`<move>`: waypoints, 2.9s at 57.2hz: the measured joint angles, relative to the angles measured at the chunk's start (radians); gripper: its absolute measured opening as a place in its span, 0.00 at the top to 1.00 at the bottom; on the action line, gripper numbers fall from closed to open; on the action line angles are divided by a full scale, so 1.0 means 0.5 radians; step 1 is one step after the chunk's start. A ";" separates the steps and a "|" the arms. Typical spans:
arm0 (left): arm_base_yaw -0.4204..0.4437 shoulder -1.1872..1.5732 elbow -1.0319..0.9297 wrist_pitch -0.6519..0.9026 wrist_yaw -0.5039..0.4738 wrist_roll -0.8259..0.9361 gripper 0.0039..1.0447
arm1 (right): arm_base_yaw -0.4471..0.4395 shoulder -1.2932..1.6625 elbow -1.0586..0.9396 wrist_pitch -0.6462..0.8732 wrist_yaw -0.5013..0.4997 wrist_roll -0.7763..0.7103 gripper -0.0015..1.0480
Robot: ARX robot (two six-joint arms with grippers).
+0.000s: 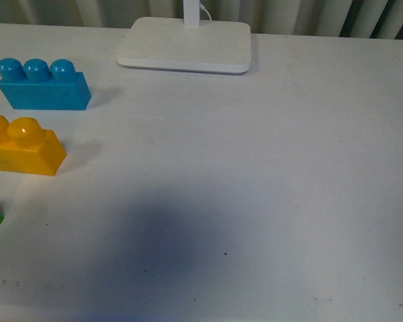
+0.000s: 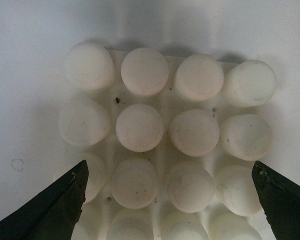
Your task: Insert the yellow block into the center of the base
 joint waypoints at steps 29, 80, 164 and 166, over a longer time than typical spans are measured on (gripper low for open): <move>0.000 0.000 0.000 0.000 -0.001 0.000 0.06 | -0.060 0.224 0.226 -0.130 -0.018 -0.132 0.09; 0.000 0.000 0.000 0.000 -0.001 0.000 0.06 | 0.932 -0.071 -0.324 0.342 0.187 1.054 0.08; 0.000 0.000 0.000 0.000 -0.001 0.000 0.06 | 2.169 0.156 -0.038 0.358 0.821 2.017 0.09; 0.000 0.000 0.000 0.000 0.000 0.000 0.06 | 2.146 0.131 -0.044 0.358 0.805 1.983 0.09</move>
